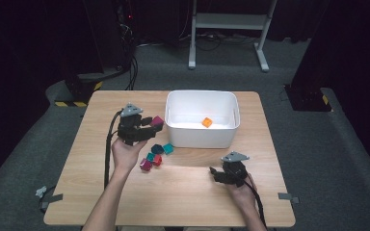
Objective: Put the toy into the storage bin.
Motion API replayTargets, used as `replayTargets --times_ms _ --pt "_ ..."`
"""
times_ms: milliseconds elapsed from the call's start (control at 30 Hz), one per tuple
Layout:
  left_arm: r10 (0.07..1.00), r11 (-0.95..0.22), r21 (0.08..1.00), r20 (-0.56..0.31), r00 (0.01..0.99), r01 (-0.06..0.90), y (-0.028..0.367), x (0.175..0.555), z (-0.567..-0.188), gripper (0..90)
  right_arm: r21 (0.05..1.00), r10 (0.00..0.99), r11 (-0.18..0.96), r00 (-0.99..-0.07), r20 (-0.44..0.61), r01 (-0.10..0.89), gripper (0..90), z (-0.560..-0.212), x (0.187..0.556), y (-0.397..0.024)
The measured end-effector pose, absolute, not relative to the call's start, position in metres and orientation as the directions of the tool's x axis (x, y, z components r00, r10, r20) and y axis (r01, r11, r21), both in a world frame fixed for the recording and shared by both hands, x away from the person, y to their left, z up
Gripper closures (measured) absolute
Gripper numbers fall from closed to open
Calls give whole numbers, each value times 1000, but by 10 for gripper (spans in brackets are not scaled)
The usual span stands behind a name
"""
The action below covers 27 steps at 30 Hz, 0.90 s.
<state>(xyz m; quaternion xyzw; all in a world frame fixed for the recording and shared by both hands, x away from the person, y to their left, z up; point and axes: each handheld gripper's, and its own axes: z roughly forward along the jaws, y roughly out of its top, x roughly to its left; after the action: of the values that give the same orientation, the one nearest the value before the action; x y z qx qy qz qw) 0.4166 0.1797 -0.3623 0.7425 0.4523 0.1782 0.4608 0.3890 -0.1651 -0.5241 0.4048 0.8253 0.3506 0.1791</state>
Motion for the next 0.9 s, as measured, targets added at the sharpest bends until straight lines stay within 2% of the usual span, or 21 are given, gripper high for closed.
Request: replayTargets --times_ms 633,900 --pt "825 -186 831 -158 542 525 145 460 -358 478 724 794 427 -608 -12 542 320 -524 389 -165" --pt "824 -235 813 -124 552 533 124 476 -361 477 724 794 427 -608 -13 542 320 -524 389 -165"
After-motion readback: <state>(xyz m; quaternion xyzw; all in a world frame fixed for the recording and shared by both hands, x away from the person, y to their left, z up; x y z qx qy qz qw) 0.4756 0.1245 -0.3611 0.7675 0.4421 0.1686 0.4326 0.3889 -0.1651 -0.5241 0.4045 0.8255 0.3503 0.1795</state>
